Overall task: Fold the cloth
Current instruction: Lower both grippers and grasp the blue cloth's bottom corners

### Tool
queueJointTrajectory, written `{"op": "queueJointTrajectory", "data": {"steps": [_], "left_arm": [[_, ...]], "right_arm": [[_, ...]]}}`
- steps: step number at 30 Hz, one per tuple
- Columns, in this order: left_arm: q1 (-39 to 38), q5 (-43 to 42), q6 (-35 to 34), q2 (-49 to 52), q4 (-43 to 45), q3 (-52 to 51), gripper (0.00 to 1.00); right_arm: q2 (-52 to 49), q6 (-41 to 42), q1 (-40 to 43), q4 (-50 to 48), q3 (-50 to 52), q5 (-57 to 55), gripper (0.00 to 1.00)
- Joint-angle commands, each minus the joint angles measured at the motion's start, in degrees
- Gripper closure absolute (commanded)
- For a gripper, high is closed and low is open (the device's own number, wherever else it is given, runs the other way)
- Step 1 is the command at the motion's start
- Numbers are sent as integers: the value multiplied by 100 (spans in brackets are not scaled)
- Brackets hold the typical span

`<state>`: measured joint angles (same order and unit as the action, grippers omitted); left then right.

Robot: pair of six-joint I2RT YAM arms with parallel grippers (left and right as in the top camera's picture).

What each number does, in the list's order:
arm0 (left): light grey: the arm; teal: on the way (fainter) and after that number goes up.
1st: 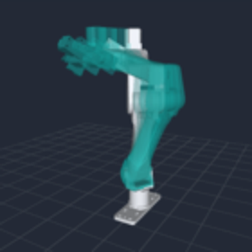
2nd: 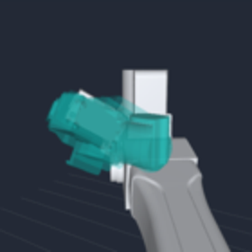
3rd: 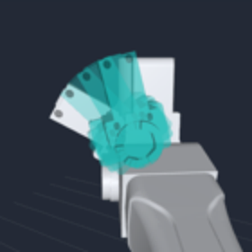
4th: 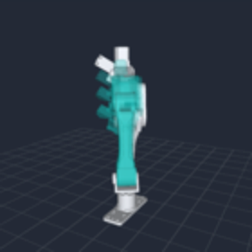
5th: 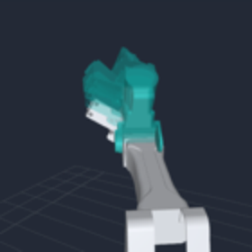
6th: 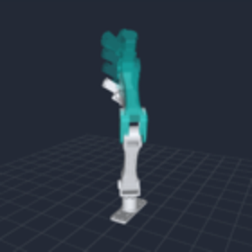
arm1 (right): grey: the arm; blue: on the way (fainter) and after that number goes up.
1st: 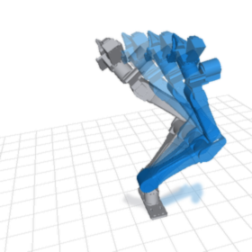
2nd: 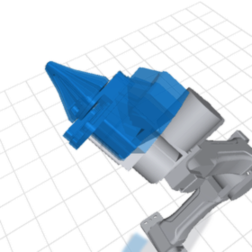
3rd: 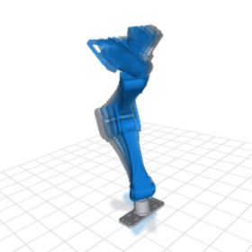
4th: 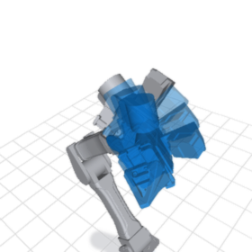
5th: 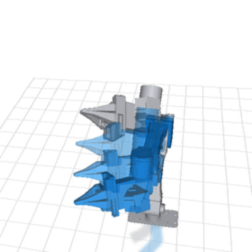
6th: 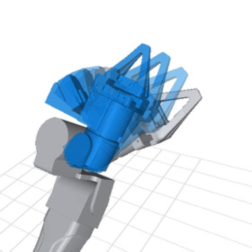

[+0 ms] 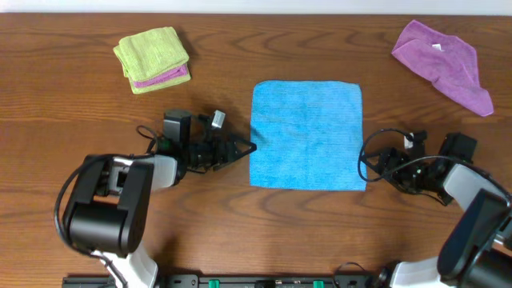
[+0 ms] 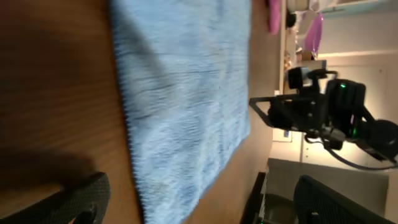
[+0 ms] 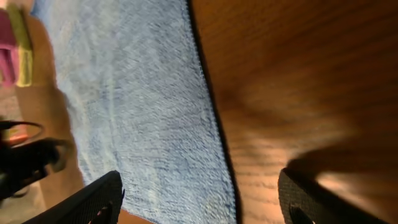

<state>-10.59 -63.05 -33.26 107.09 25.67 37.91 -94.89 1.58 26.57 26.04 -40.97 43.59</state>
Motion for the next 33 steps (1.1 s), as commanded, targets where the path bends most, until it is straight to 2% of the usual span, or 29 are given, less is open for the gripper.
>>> {"op": "queueJointTrajectory", "data": {"steps": [1,14,21,33], "left_arm": [[2,-98,-111,234,-9,125,5],[0,70,-343,254,-11,149,5],[-33,111,-494,254,-11,149,5],[-33,42,-553,254,-55,149,5]], "right_arm": [[-249,-166,2,-105,-59,168,19],[-960,-129,-7,-546,-59,184,19],[-1499,-396,-13,-149,-59,79,20],[-1526,-269,31,529,-55,-1154,23]]}}
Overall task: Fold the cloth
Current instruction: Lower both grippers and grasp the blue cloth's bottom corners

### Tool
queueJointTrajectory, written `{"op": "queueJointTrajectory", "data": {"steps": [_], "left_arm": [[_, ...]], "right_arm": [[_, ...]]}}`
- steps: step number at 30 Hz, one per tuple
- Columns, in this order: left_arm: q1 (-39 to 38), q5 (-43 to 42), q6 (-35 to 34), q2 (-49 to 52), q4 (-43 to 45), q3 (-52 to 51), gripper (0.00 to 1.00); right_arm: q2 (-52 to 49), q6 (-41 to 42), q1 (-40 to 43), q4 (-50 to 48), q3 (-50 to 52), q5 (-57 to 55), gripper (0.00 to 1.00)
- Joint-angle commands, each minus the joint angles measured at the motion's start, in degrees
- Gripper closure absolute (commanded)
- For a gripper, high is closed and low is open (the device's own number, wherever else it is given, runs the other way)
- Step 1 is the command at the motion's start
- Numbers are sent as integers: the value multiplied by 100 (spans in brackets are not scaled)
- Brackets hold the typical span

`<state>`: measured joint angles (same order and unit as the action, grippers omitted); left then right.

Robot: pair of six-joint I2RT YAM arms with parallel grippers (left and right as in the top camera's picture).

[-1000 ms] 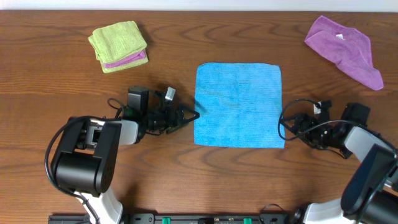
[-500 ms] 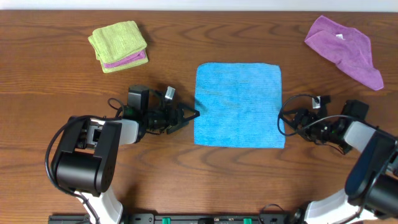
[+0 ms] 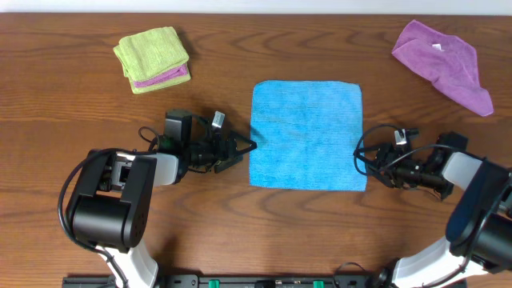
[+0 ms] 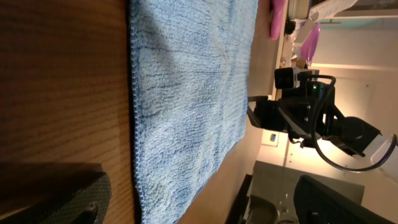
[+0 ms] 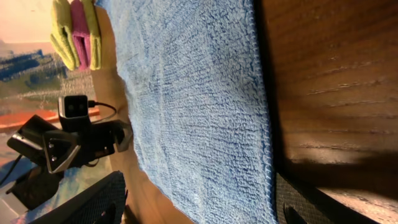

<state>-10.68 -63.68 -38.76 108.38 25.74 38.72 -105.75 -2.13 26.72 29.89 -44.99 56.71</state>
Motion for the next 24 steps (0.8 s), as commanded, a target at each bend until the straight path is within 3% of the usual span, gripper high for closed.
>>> {"op": "queueJointTrajectory", "data": {"steps": [1,3,20,24], "left_arm": [[-24,105,-2,125,-63,68,5],[-24,105,-2,125,-61,66,5],[-39,-328,-109,125,-103,68,4],[-232,-476,293,125,-225,63,4]], "right_arm": [[-439,245,31,153,348,-2662,22],[-439,505,90,210,348,-2973,19],[-439,485,94,892,354,-2859,21],[-439,356,94,909,365,-2730,22]]}}
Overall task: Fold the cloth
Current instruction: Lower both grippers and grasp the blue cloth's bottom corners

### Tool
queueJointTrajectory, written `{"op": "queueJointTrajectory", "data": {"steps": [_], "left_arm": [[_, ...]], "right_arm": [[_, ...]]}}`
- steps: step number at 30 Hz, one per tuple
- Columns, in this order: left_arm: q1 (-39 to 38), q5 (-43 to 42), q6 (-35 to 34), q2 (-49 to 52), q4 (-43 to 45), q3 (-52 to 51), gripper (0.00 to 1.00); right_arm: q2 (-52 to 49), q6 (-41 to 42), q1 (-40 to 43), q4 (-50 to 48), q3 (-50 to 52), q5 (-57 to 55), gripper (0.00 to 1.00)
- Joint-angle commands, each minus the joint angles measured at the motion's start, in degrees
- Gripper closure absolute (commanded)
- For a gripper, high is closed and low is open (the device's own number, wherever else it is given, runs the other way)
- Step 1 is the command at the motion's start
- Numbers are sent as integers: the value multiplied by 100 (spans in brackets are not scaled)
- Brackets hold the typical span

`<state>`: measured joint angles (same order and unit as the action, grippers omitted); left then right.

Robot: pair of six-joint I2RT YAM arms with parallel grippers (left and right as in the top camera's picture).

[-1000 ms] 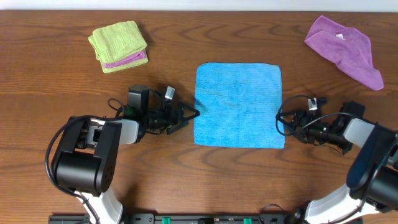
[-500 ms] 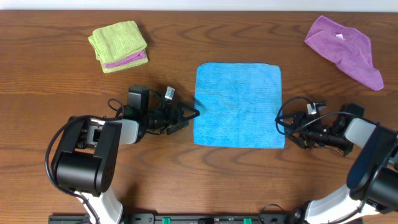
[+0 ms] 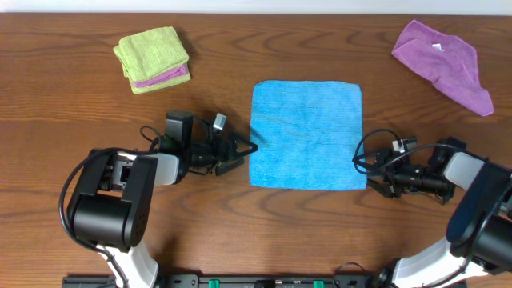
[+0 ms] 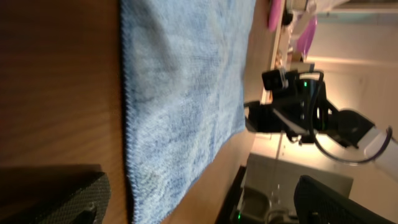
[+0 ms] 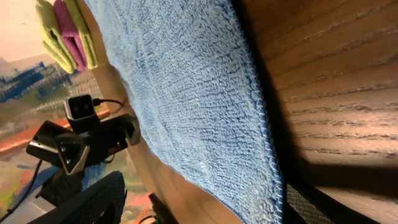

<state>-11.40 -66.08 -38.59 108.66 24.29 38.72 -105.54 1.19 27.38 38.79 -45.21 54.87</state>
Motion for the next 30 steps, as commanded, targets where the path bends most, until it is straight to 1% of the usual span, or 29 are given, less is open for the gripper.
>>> {"op": "queueJointTrajectory", "data": {"steps": [1,6,7,11,13,15,17,18,19,20,24,25,26,27,28,29,30], "left_arm": [[-212,-232,326,96,-151,61,4],[-400,-262,391,96,-192,-76,3],[-400,-262,389,96,-195,-127,2],[-323,-400,474,96,-149,-348,1],[-264,-457,573,96,-149,-485,1],[-262,-446,597,96,-149,-514,1],[-267,-446,605,96,-151,-514,0],[-267,-446,605,96,-151,-514,7],[-267,-446,603,96,-146,-514,11],[-267,-444,601,96,-129,-514,14],[-264,-387,511,96,-90,-509,21],[-264,-382,479,96,-39,-509,29],[-264,-382,400,96,42,-507,42],[-262,-382,313,96,151,-507,51],[-260,-380,227,96,258,-507,54],[-260,-382,166,96,372,-507,58],[-260,-382,111,96,481,-507,63]], "right_arm": [[-461,24,31,9,402,-2546,23],[-424,26,31,-175,595,-2520,24],[-378,26,31,-197,643,-2522,24],[-11,35,31,-267,776,-2524,23],[356,48,31,-367,857,-2500,19],[496,48,28,-393,866,-2459,17],[507,48,28,-393,866,-2448,23],[507,48,28,-433,870,-2448,26],[507,48,28,-466,876,-2448,32],[507,48,28,-485,876,-2448,38],[507,70,28,-616,876,-2444,50],[507,70,24,-636,876,-2446,57],[507,70,11,-671,876,-2444,65],[507,72,-15,-702,876,-2444,72],[507,111,-39,-737,876,-2444,76],[507,138,-76,-785,876,-2444,76],[507,146,-122,-835,876,-2444,73]]}}
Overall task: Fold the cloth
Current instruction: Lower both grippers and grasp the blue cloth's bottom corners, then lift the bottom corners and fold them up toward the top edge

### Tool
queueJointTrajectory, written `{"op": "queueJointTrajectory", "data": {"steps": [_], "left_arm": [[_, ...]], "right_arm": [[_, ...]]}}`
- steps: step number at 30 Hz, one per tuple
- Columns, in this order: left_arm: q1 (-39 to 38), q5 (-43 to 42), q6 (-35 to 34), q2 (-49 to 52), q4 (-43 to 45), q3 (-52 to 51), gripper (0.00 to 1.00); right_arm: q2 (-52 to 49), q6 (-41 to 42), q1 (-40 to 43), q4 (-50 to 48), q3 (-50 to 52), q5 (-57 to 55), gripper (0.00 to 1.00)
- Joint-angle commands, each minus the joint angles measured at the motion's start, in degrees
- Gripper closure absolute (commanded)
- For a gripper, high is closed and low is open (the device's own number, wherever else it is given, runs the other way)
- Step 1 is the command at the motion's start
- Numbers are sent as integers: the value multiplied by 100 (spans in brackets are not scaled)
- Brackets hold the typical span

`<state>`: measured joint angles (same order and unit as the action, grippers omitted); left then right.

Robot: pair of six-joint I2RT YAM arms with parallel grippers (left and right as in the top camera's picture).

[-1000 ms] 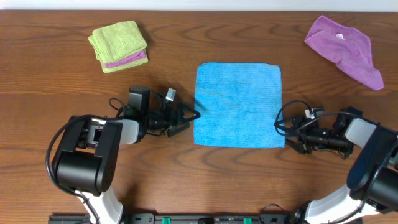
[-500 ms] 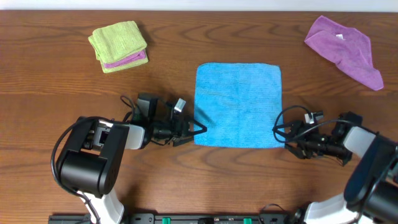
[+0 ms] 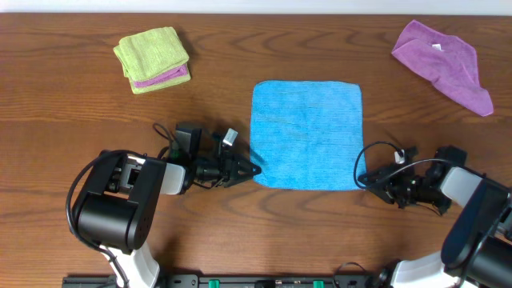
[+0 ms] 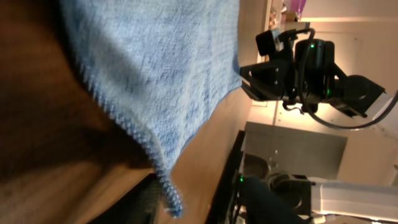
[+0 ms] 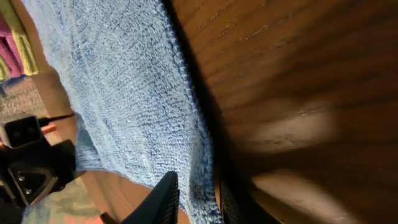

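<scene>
The blue cloth (image 3: 306,134) lies flat in the middle of the table. My left gripper (image 3: 254,170) is at its near left corner, low on the wood. In the left wrist view the cloth (image 4: 155,74) ends in a corner that lies between the fingers of the left gripper (image 4: 202,202), close to one finger, with a bare gap on the other side. My right gripper (image 3: 364,179) is at the near right corner. In the right wrist view the right gripper (image 5: 198,199) has its fingers pressed on the cloth's (image 5: 118,87) edge.
A folded green and pink stack of cloths (image 3: 152,58) sits at the far left. A crumpled purple cloth (image 3: 444,64) lies at the far right. Brown wooden table (image 3: 64,120) surrounds everything.
Both grippers moved inward onto the cloth's near corners. The right fingers came together on the near right corner. The left fingers narrowed around the near left corner.
Both grippers stood wide open beside the cloth, left and right of its near half. They then sat lower along its side edges, still open and off the cloth. Now each is at a near corner, the right one shut on it.
</scene>
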<state>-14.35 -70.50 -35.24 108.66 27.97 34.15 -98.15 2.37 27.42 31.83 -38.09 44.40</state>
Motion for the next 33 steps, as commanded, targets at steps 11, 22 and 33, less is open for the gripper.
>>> {"op": "queueJointTrajectory", "data": {"steps": [11,22,33], "left_arm": [[35,249,-229,96,234,-50,58],[26,190,-46,96,33,-50,34],[-186,772,361,96,-243,-52,25]], "right_arm": [[-232,83,-599,-339,164,-1397,68],[-232,81,-636,-323,164,-1552,65],[-232,81,-636,-275,162,-1550,63]]}}
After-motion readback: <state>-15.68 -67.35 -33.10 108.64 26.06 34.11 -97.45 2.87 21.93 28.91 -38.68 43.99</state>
